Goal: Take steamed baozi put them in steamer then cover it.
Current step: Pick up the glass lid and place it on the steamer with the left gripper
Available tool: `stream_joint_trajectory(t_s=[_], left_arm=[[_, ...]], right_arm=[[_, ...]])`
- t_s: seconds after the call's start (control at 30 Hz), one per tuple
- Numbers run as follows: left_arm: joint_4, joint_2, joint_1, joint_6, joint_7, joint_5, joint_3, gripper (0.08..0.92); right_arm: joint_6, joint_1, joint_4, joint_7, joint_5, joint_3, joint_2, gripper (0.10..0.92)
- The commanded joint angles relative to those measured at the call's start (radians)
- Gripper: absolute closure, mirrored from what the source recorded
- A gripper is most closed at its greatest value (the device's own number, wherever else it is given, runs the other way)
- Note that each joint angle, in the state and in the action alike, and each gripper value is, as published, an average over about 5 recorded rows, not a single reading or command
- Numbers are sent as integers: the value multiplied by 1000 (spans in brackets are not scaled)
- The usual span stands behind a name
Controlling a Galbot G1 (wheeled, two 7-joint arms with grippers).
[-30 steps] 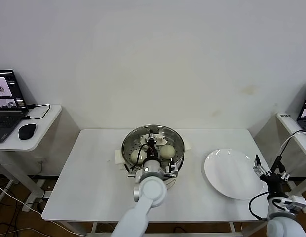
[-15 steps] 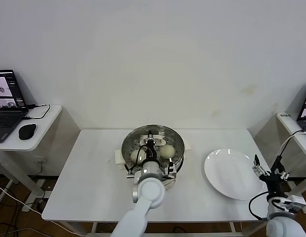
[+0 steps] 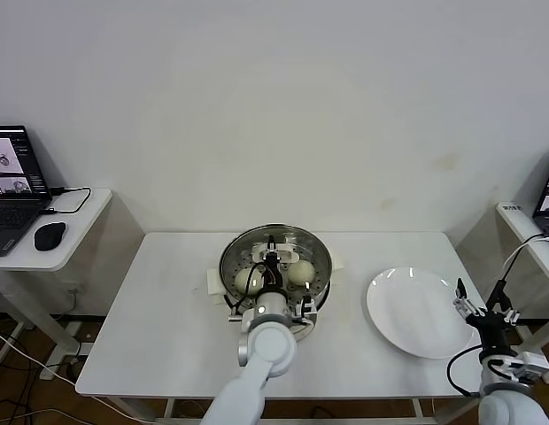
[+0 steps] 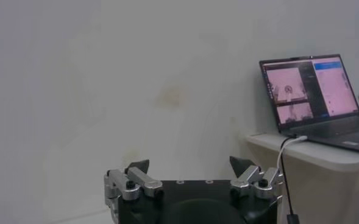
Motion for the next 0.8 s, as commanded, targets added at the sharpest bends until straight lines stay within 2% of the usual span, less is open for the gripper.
stream_joint_trajectory(t_s=[0.03, 0.23, 0.8], left_arm=[[-1, 0, 7, -13, -5, -5, 0, 867], [-43, 3, 10, -11, 41, -7, 3, 835], [-222, 42, 45, -6, 117, -15, 22, 352]], right_arm=[[1, 0, 0, 0, 1, 1, -2, 203], [2, 2, -1, -1, 3, 4, -4, 203], [-1, 5, -4, 0, -5, 1, 1, 202]])
